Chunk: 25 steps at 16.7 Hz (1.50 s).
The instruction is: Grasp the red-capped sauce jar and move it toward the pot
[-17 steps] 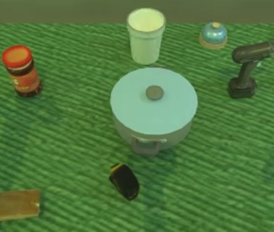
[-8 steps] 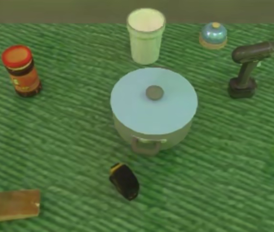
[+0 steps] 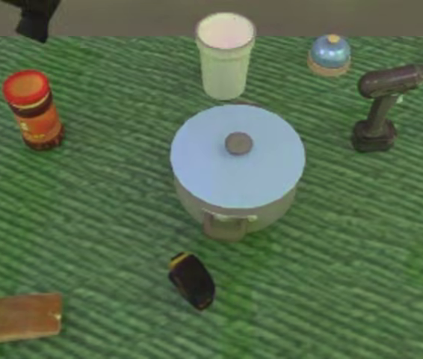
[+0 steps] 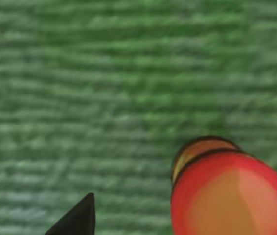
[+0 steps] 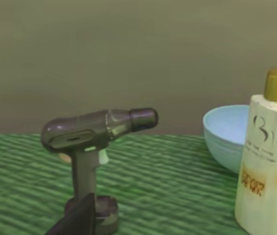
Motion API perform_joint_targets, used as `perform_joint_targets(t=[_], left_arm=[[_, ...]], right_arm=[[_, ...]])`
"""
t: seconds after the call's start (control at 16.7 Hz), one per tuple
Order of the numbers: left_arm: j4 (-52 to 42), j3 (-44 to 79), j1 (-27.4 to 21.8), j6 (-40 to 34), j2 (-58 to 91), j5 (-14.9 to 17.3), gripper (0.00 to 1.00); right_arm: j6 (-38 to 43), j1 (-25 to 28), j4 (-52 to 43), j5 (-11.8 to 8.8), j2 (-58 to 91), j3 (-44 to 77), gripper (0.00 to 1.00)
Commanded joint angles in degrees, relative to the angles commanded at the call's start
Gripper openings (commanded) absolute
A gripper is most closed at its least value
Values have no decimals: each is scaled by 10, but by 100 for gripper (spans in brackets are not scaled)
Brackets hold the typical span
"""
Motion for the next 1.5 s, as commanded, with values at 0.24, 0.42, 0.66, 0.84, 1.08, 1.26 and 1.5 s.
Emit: perform_joint_targets(t=[0.24, 0.42, 0.66, 0.84, 1.08, 1.26, 1.5], left_arm=[[-78, 37, 6, 2, 96, -10, 100], [-88, 40, 7, 2, 107, -11, 100], [-87, 39, 3, 2, 109, -10, 100], [-66, 19, 5, 0, 107, -11, 100], [-4, -47, 5, 0, 104, -11, 100], [28, -79, 5, 0, 103, -11, 100], [29, -81, 5, 0, 103, -11, 100]], right_arm=[[0, 0, 0, 0, 0, 0, 100], [0, 0, 0, 0, 0, 0, 100], [0, 0, 0, 0, 0, 0, 100], [0, 0, 0, 0, 0, 0, 100], [0, 0, 0, 0, 0, 0, 100], [0, 0, 0, 0, 0, 0, 100], [0, 0, 0, 0, 0, 0, 100]])
